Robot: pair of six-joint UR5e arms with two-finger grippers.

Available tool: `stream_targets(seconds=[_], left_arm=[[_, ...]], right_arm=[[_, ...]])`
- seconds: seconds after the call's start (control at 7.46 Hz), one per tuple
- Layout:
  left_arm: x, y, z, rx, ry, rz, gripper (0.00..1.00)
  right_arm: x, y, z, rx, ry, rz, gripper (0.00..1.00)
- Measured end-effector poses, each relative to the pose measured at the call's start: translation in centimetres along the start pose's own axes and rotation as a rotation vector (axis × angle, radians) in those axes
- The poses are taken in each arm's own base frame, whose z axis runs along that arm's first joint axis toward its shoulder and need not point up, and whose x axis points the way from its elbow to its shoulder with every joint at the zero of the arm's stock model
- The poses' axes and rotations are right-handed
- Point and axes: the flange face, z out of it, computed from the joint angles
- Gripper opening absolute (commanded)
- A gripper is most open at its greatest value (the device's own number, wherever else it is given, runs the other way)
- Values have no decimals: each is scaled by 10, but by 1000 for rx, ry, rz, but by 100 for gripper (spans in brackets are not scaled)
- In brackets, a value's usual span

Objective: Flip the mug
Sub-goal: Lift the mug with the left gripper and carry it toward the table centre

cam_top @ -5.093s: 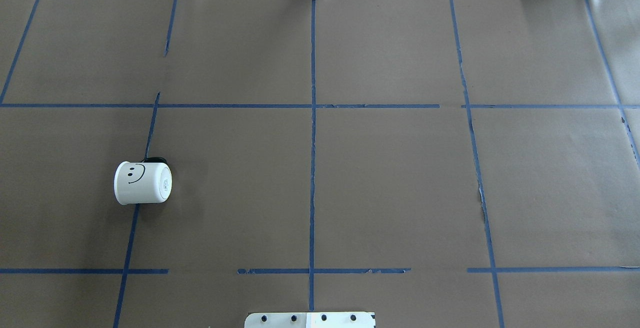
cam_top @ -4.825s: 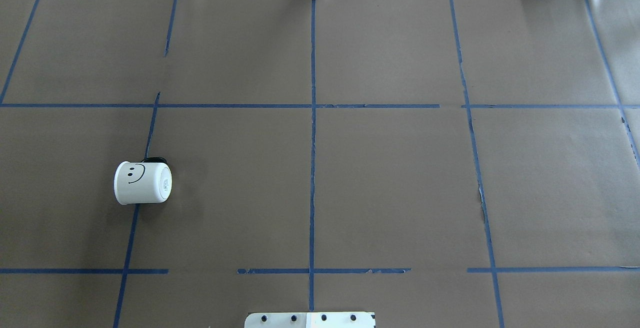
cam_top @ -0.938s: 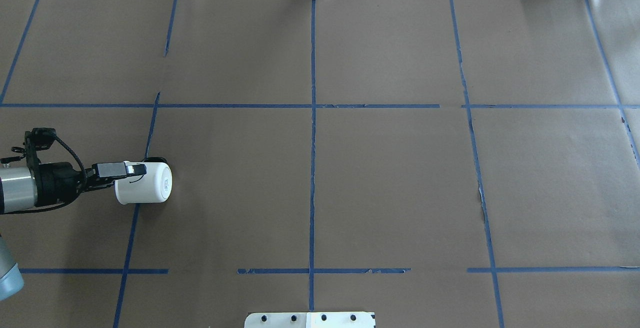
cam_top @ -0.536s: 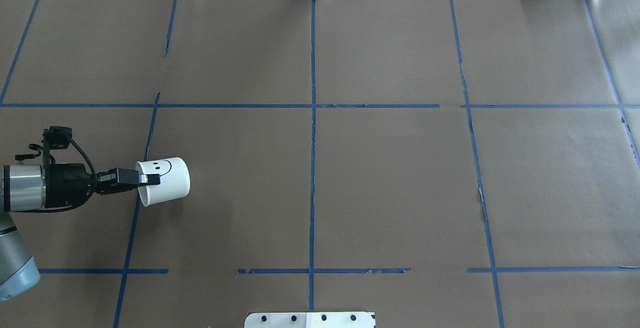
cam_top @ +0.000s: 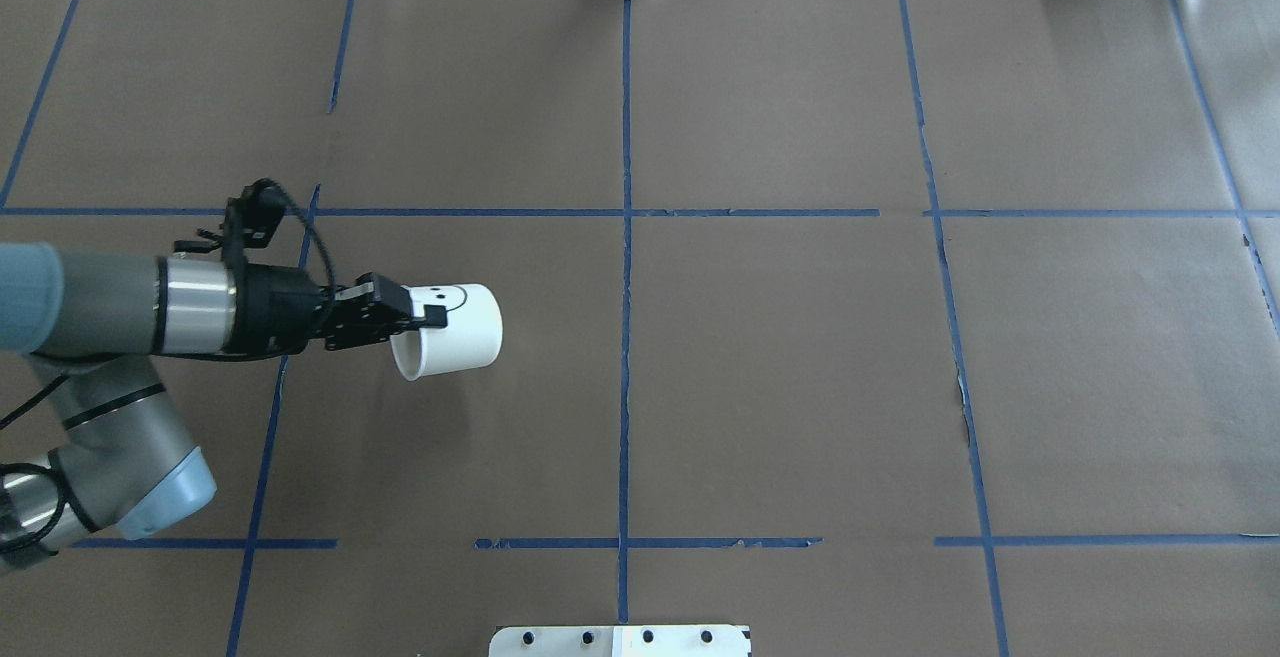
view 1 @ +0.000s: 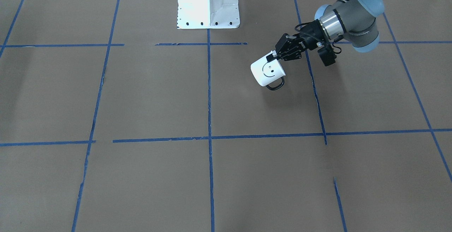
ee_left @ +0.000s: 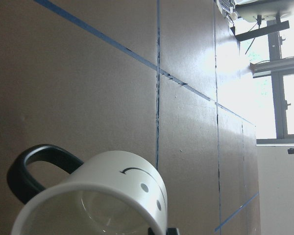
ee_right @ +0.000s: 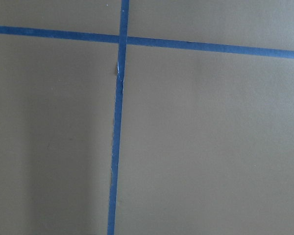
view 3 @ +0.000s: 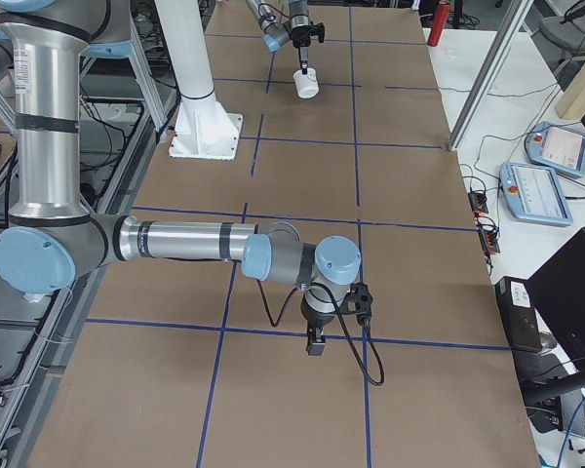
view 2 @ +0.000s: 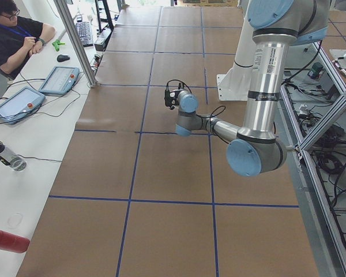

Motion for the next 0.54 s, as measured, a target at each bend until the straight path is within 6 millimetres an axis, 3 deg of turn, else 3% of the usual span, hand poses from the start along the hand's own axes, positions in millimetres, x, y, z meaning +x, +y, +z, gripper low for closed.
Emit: stream_targets(seconds=[0.27, 0.54], left_arm=[[69, -14, 60, 24, -186, -84, 0], [135, -21, 105, 48, -369, -142, 0]], right_arm=[[0, 0, 0, 0, 0, 0, 100], [0, 0, 0, 0, 0, 0, 100]])
